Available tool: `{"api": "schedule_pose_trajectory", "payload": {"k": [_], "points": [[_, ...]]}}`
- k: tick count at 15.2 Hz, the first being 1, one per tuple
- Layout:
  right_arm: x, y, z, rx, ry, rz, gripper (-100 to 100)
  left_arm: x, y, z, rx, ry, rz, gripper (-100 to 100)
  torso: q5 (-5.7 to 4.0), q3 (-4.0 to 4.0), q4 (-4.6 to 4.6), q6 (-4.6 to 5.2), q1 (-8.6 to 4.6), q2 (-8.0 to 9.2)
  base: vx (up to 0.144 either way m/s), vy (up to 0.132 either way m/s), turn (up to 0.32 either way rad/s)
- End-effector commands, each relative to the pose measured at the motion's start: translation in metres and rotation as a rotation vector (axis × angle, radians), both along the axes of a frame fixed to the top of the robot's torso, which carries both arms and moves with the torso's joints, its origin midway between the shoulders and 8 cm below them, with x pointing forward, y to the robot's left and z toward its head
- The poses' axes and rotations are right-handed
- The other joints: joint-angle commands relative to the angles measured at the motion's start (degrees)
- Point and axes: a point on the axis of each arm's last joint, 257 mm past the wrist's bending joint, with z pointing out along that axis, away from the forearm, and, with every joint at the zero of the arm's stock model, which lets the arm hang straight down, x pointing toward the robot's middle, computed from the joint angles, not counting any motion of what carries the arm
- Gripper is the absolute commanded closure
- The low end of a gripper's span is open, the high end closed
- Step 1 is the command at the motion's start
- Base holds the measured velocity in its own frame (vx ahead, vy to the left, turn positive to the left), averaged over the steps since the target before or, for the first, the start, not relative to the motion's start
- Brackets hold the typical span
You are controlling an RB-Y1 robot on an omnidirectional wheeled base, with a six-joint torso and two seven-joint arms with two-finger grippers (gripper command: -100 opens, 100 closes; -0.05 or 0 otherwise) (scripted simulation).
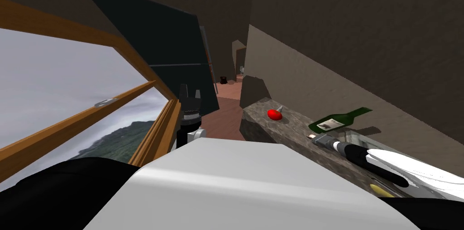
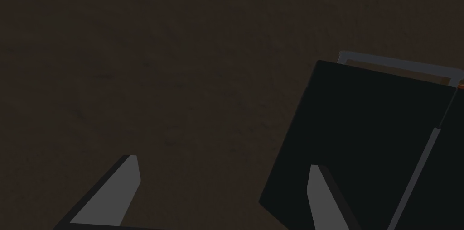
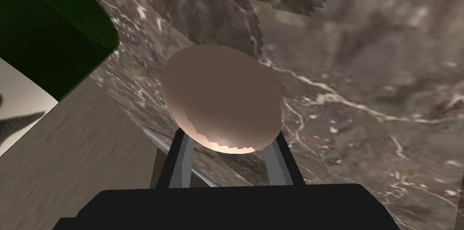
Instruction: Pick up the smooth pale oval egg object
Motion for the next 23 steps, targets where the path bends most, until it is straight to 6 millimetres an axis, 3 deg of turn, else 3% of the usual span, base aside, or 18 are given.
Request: {"api": "schedule_pose_trajectory", "payload": {"k": [1, 4, 5, 13, 23], "points": [[0.000, 0.000, 0.000, 0.000, 0.000, 0.000, 100, 0.000, 0.000, 0.000, 0.000, 0.000, 0.000, 0, 0.00, 0.00, 0.00, 0.00, 0.00, 0.00, 0.005, -0.002, 0.012], [0.001, 0.000, 0.001, -0.001, -0.002, 0.000, 100, 0.000, 0.000, 0.000, 0.000, 0.000, 0.000, 0, -0.06, 0.02, -0.02, 0.05, -0.04, 0.06, 0.000, 0.000, 0.000], [0.035, 0.001, 0.030, -0.047, -0.059, 0.044, -100, 0.000, 0.000, 0.000, 0.000, 0.000, 0.000, 0, -0.06, 0.03, -0.01, 0.05, -0.05, 0.07, -0.059, -0.010, -0.045], [0.064, 0.013, 0.054, -0.221, -0.046, 0.216, -100, 0.000, 0.000, 0.000, 0.000, 0.000, 0.000, 0, -0.10, 0.31, 0.10, 0.04, -0.26, 0.57, -0.110, -0.038, 0.019], [0.046, 0.015, 0.047, -0.452, 0.101, 0.453, -100, 0.000, 0.000, 0.000, 0.000, 0.000, 0.000, 0, -0.13, 0.20, 0.06, 0.05, -0.36, 0.36, -0.083, -0.055, 0.062]]}}
